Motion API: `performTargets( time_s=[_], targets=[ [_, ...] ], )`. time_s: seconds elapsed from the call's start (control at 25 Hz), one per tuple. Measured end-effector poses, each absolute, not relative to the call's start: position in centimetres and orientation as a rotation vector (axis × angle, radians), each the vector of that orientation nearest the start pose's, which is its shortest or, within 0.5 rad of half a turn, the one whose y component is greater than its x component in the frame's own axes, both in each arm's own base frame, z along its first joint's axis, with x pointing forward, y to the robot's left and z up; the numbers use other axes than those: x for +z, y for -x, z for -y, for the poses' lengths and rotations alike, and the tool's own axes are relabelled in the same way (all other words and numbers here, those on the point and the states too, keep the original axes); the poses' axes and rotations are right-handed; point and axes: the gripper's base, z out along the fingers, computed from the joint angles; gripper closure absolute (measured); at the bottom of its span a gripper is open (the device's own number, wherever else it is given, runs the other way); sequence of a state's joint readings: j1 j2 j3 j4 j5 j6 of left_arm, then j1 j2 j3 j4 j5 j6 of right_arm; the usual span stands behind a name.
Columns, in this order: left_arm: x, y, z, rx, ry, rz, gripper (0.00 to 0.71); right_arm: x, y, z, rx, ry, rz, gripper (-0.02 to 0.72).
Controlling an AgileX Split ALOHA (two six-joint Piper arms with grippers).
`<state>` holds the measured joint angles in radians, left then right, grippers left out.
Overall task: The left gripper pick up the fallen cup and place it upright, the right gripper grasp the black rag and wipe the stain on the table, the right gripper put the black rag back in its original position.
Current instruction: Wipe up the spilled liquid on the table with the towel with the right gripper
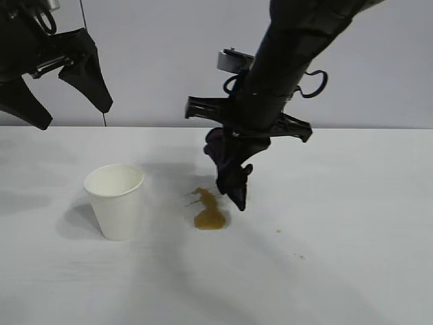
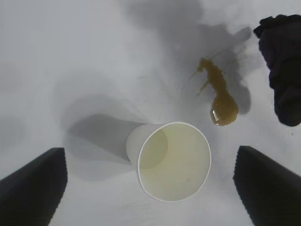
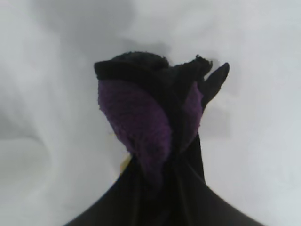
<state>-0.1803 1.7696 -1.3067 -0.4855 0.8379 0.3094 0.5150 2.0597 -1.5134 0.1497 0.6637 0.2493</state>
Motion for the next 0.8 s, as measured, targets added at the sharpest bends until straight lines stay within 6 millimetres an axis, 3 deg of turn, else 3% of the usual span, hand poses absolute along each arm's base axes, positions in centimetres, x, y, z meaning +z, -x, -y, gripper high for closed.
performTargets(
  time_s=[0.12,0.24,0.48,0.8],
  targets=[
    [24.3,-35.8,9.7,-0.544,-0.307,-2.699,0.017,17.9,-36.9,-24.2,0.394,0.296,-2.738,0.618],
    [24.3,-35.8,9.7,-0.544,-0.307,-2.699,0.017,16.3,-36.6,-25.1,0.372,0.338,-2.764,0.618],
    [24.3,-35.8,9.7,-0.544,-0.309,-2.701,0.017,12.3,-37.1,-24.7,0.226,0.408,-2.815,0.618],
    [24.2,-35.7,9.7,-0.546,-0.311,-2.706,0.017,11.6,-40.2,-22.8,0.11,0.224,-2.691,0.618]
  ],
)
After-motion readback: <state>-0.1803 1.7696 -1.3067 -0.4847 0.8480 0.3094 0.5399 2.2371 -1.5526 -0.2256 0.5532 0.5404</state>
